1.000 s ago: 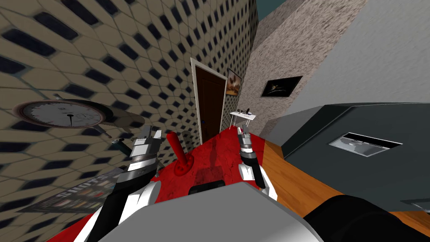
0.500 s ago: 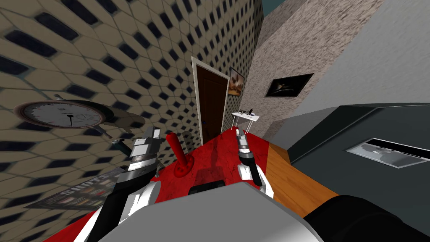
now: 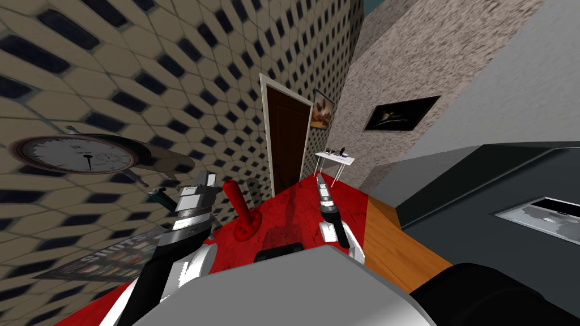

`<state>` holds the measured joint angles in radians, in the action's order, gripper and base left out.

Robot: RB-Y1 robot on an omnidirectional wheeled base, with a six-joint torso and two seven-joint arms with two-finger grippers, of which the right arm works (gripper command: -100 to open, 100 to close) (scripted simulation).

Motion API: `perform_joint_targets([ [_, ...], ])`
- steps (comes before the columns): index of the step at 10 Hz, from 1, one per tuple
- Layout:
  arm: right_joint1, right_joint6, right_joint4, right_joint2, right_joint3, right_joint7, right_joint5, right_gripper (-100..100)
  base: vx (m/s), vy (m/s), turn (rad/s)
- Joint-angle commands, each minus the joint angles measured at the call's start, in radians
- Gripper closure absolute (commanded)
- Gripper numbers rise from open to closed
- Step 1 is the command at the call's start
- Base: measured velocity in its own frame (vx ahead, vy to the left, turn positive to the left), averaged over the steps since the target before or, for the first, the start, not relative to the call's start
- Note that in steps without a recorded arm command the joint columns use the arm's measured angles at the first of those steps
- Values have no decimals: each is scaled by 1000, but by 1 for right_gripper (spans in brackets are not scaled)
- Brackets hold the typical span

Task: Pull the door open

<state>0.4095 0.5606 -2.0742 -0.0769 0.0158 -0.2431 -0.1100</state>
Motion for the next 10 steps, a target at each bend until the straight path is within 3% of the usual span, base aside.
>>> perform_joint_targets([
  [1, -6, 13, 38, -3, -1, -36, -6, -100, 99, -37, 87],
  [10, -40, 45, 209, -15, -7, -211, -41, -100, 92, -36, 69],
])
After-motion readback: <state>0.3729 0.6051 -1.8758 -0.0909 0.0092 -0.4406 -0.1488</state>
